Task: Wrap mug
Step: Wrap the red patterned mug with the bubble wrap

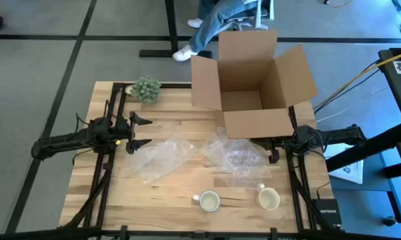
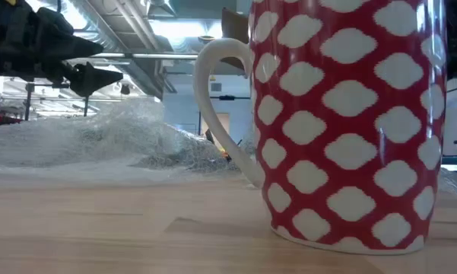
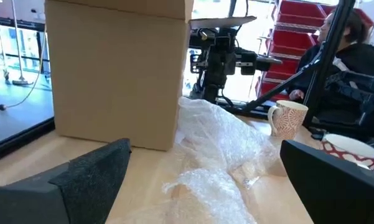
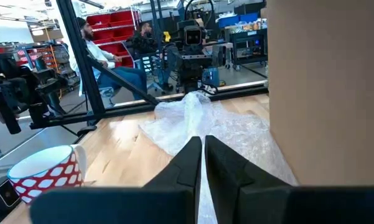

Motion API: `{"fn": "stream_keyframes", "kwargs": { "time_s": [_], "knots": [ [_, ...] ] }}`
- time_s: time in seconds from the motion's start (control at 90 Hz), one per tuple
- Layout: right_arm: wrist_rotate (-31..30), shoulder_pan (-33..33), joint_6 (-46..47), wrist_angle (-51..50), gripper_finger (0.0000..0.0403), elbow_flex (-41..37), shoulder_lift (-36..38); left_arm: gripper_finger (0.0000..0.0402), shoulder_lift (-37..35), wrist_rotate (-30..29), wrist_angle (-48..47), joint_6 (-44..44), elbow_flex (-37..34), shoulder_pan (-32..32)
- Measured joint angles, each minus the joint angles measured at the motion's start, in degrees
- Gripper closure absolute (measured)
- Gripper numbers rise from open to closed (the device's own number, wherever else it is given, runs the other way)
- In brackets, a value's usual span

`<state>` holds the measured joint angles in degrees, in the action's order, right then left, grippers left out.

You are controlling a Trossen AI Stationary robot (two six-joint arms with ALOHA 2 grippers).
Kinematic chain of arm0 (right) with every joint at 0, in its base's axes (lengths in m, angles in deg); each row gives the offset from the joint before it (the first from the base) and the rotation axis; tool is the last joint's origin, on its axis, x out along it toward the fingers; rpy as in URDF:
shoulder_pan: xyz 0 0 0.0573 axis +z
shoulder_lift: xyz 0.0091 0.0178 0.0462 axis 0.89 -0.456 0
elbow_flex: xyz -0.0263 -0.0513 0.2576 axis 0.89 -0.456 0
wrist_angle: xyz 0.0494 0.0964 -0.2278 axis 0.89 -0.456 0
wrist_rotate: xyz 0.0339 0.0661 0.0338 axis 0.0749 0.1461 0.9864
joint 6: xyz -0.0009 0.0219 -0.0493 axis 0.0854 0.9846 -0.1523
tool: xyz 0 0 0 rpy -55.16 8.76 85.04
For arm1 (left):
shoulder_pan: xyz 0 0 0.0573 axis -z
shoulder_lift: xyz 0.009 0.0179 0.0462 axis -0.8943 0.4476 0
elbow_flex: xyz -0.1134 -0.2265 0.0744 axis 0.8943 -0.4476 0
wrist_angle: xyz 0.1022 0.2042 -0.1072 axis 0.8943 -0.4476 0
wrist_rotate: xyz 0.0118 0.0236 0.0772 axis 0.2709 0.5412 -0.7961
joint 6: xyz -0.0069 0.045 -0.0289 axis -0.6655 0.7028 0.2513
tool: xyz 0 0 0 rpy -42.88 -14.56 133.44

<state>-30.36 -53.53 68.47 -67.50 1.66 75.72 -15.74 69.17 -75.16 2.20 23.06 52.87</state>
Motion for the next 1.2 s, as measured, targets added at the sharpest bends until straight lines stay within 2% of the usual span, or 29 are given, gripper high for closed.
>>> {"fn": "stream_keyframes", "kwargs": {
  "time_s": [0.3, 0.411, 0.544, 0.767, 0.933, 1.056, 1.2],
  "knots": [
    [-0.02, 0.0, 0.01, 0.03, 0.0395, 0.0, 0.0, 0.0002, 0.0, -1.04, 0.45, -0.22, 0.0, 0.0],
    [-0.02, 0.0, 0.02, 0.05, 0.0395, 0.0, 0.0, 0.0002, -0.02, -1.41, 4.14, -0.28, 0.0, 0.0],
    [0.01, 0.0, 0.7, 0.04, 0.0395, 0.0, 0.0, 0.0002, 0.0, -1.42, 6.69, -8.22, 0.0, 0.04],
    [0.02, 0.0, 3.53, 1.24, 0.0395, -0.07, 0.0, 0.0002, -0.11, -2.41, 14.11, -11.15, 0.0, 0.0],
    [-0.02, 0.0, 8.04, 1.81, 0.0395, -0.07, 0.0, 0.0002, -0.09, 5.19, 14.75, -10.66, 0.0, 0.09],
    [-1.15, 0.01, 8.69, 1.88, 0.0395, -0.07, 0.0, 0.0002, -0.09, 5.41, 14.48, -11.26, 0.0, 0.07],
    [-5.57, 0.02, 9.43, 1.9, 0.0395, -0.07, 0.0, 0.0002, -0.09, 5.48, 14.29, -11.26, 0.0, 0.07]
  ]
}}
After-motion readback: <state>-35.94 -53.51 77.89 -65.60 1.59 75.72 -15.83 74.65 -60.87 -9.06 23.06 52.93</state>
